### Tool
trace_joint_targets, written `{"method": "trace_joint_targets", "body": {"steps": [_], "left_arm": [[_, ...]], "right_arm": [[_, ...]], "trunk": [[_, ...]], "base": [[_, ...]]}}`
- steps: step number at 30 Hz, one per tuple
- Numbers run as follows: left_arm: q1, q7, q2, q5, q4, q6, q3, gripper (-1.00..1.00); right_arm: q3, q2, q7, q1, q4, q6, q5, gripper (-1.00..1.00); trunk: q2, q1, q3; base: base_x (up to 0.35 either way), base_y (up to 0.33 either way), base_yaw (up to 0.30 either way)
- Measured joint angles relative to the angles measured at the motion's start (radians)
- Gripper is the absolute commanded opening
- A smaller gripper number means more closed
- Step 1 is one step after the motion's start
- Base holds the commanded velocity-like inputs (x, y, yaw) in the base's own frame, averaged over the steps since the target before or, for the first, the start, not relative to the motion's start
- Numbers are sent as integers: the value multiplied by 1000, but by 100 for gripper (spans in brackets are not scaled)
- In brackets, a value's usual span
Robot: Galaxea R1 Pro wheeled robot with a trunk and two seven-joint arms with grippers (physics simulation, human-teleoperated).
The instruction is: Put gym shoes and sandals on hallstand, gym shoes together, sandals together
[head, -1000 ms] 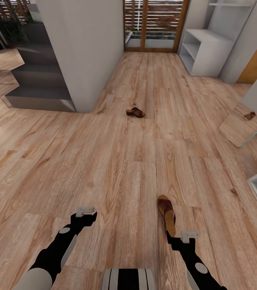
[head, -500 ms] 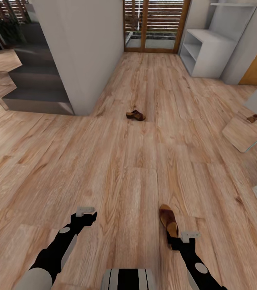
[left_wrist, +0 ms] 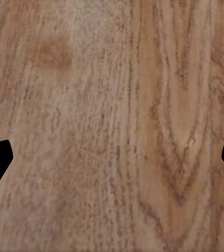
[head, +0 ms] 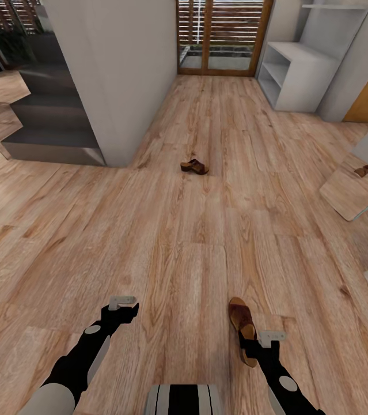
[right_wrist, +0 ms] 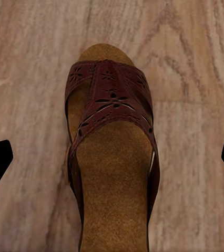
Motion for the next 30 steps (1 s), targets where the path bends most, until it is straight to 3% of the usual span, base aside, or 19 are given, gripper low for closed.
{"method": "trace_joint_targets", "body": {"steps": [7, 30], "left_arm": [[0, 0, 0, 0, 0, 0, 0, 100], [0, -1, 0, 0, 0, 0, 0, 100]], "right_arm": [[0, 0, -1, 0, 0, 0, 0, 100], [0, 0, -1, 0, 0, 0, 0, 100]], "trunk": [[0, 0, -2], [-5, 10, -127]], "base": [[0, 0, 0], [0, 0, 0]]}}
